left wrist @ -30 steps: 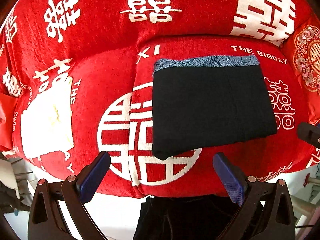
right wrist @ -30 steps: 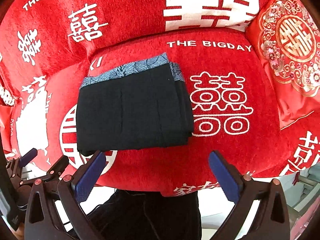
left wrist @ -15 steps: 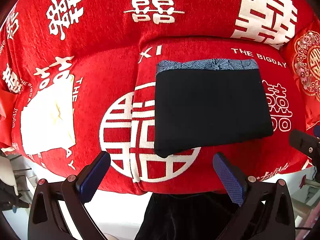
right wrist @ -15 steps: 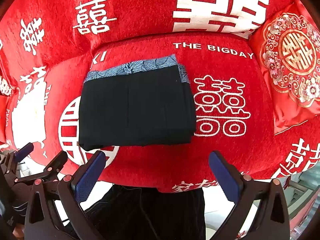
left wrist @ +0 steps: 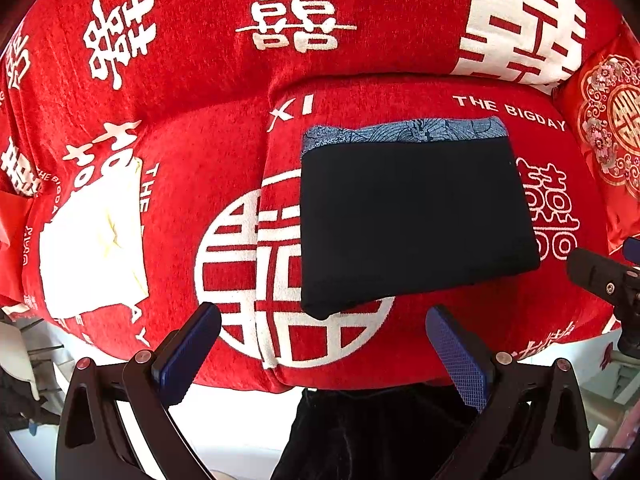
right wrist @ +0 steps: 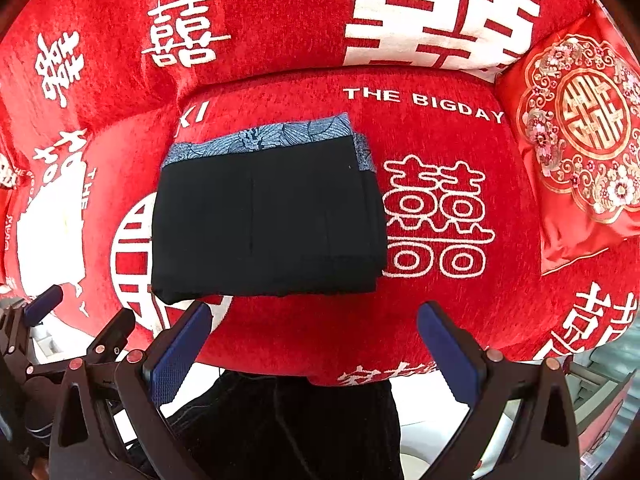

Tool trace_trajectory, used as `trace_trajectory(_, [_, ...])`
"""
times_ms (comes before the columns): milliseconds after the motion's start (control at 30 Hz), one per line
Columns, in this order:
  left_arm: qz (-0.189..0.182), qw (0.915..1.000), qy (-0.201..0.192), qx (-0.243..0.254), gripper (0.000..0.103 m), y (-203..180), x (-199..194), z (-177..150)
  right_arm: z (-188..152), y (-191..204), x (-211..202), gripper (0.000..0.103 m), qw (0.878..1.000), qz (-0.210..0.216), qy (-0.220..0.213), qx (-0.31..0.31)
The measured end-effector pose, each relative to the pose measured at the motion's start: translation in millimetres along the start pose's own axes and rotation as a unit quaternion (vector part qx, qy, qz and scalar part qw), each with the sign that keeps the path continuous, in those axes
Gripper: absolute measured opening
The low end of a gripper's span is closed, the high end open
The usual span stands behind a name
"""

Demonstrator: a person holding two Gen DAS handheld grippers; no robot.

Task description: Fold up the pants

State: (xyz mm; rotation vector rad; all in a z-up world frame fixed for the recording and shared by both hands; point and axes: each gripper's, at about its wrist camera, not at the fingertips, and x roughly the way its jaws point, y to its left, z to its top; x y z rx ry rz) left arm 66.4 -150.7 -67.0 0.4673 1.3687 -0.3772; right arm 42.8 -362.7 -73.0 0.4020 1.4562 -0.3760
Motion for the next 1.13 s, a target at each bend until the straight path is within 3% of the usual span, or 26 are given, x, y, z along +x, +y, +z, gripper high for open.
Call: trace_trajectory(1133, [0.011,0.9996,-0.013,0.022,0.103,-15,-2,2,2,7,8,0.103,1.000,-0.005,0.009,-0.019])
